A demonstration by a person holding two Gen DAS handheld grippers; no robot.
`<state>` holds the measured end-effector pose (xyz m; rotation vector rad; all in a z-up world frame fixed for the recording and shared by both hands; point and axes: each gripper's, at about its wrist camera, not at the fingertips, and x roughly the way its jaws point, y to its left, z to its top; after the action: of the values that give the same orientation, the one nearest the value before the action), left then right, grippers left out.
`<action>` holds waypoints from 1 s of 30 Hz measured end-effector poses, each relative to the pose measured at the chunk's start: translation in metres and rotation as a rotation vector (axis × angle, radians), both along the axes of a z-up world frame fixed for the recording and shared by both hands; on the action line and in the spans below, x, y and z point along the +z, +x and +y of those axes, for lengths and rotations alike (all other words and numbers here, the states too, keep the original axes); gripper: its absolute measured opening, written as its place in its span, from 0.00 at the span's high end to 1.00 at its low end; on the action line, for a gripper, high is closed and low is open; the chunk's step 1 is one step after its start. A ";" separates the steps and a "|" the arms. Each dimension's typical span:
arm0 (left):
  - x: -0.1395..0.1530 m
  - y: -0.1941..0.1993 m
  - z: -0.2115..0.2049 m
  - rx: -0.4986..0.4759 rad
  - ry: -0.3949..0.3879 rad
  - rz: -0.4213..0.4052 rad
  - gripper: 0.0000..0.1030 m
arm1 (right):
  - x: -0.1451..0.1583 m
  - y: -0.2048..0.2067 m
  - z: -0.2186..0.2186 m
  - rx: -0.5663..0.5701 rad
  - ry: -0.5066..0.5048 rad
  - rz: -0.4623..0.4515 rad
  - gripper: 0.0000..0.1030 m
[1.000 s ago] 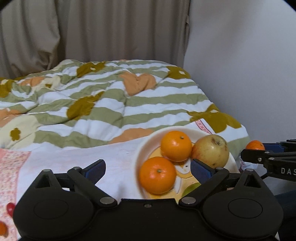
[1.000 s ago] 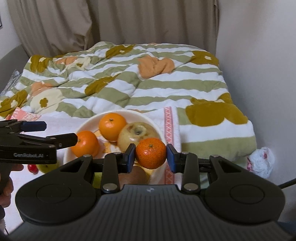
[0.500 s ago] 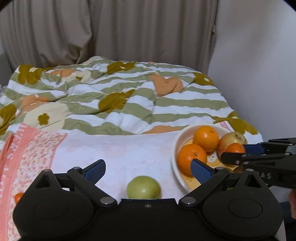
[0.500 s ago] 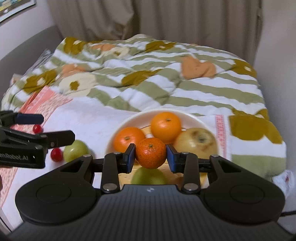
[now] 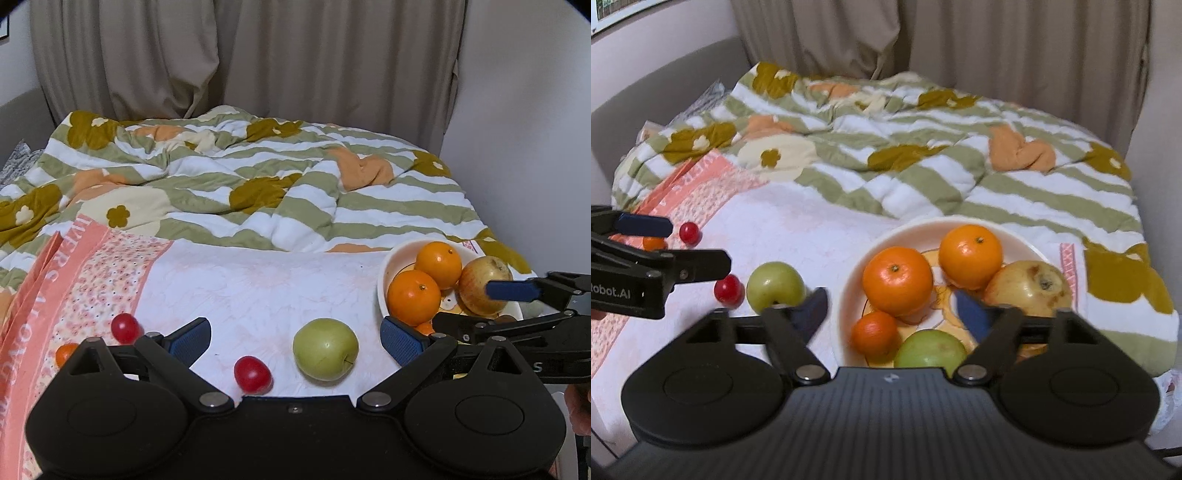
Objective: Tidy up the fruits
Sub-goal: 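Open the right tool to drop the mandarin in the bowl while the left tool withdraws, then grasp a towel mandarin with the left tool while the right tool grasps a cherry tomato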
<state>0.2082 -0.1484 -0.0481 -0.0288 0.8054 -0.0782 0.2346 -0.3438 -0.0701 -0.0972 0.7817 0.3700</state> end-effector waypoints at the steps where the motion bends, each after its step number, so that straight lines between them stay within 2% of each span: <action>1: 0.002 -0.003 0.000 0.003 0.000 -0.005 0.03 | 0.001 -0.002 -0.001 -0.002 0.002 -0.007 0.02; 6: 0.012 -0.017 -0.001 0.007 -0.004 -0.032 0.03 | 0.008 -0.013 -0.005 -0.019 -0.013 -0.021 0.02; 18: 0.056 -0.077 0.002 0.067 -0.017 -0.175 0.02 | 0.048 -0.065 -0.021 -0.034 -0.009 -0.129 0.00; 24: 0.072 -0.111 0.010 0.141 0.069 -0.227 0.00 | 0.067 -0.088 -0.022 -0.006 0.012 -0.145 0.00; 30: 0.079 -0.139 0.037 0.190 0.126 -0.221 0.00 | 0.082 -0.104 -0.009 0.013 0.052 -0.129 0.00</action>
<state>0.0688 -0.1112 0.0309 0.0218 0.5823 0.1472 0.1306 -0.3528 0.0123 -0.0767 0.6442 0.3928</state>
